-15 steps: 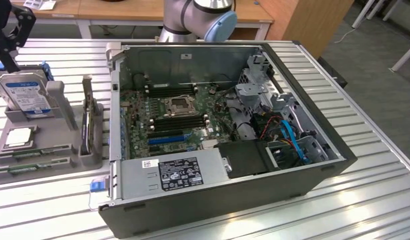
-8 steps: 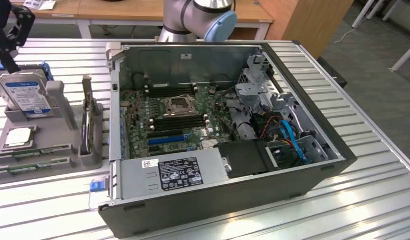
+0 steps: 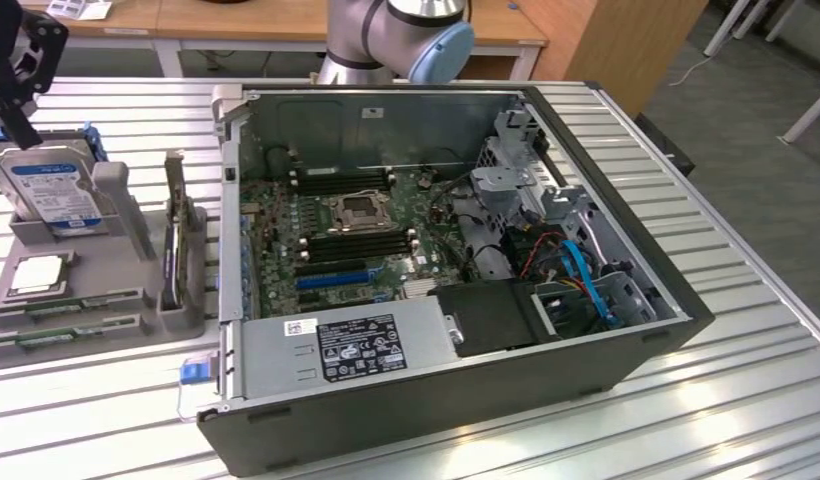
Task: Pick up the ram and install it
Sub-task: 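Pick up the ram and move it above insertion slot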
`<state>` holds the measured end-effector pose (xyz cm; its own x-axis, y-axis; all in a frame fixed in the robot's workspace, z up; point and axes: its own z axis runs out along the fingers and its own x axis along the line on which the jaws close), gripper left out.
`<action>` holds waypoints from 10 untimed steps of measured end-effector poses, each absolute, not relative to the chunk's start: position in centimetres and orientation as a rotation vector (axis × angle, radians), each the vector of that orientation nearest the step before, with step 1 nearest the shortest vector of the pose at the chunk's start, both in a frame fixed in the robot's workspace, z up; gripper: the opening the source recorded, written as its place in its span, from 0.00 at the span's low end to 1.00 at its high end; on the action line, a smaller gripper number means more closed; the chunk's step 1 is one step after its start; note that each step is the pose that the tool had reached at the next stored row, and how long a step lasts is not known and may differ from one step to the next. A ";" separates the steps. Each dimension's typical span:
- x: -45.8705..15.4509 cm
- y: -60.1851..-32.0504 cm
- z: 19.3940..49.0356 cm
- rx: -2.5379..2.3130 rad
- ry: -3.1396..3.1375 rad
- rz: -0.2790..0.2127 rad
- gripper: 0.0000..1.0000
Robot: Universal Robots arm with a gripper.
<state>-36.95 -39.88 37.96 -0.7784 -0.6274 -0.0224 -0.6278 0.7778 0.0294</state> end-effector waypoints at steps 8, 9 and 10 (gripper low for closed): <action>-37.0 -39.9 37.8 -1.256 2.872 0.056 0.11; -37.0 -39.9 37.8 -1.282 2.862 0.055 0.11; -36.9 -39.9 37.8 -1.308 2.851 0.053 0.11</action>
